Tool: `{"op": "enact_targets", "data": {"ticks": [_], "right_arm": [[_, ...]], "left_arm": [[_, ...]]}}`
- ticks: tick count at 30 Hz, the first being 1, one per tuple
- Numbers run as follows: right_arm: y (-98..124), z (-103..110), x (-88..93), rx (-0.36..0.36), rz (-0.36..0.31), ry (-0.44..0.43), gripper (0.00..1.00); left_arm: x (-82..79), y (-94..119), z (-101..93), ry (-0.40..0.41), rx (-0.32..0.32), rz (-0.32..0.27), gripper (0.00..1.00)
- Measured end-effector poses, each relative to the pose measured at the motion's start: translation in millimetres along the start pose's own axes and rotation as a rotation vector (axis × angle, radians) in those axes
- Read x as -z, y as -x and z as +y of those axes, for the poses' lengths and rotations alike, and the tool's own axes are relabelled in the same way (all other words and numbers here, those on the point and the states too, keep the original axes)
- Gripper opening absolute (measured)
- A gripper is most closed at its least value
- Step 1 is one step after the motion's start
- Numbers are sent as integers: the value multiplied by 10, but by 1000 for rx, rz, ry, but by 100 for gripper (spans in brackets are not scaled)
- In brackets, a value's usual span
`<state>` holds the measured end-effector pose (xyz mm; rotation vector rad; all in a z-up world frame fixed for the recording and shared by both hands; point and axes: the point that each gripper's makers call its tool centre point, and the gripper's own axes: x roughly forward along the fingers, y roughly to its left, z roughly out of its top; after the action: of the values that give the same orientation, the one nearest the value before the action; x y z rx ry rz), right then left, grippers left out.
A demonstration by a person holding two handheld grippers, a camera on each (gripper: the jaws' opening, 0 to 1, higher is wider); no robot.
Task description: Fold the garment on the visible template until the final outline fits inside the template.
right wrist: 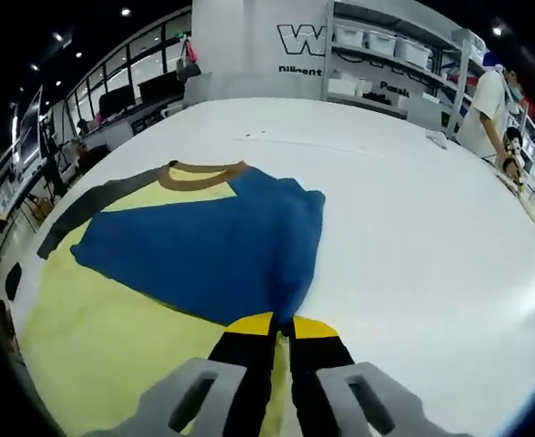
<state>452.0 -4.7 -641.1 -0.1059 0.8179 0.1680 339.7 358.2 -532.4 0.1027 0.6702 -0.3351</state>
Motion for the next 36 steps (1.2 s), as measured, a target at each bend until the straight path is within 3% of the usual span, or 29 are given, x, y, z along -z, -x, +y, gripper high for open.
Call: {"op": "enact_targets", "data": {"ticks": [8, 11, 21, 32, 36], "right_arm": [[18, -241, 25, 24, 9, 9, 0], [16, -331, 29, 19, 12, -26, 0], [17, -572, 42, 61, 23, 16, 0], [46, -691, 73, 85, 24, -8, 0], [37, -692, 71, 87, 27, -17, 0]], "left_arm": [[-12, -52, -14, 3, 7, 6, 93], [1, -77, -17, 6, 8, 12, 92], [38, -136, 38, 4, -17, 25, 89], [125, -267, 52, 69, -21, 45, 81], [130, -356, 163, 205, -49, 14, 75]]}}
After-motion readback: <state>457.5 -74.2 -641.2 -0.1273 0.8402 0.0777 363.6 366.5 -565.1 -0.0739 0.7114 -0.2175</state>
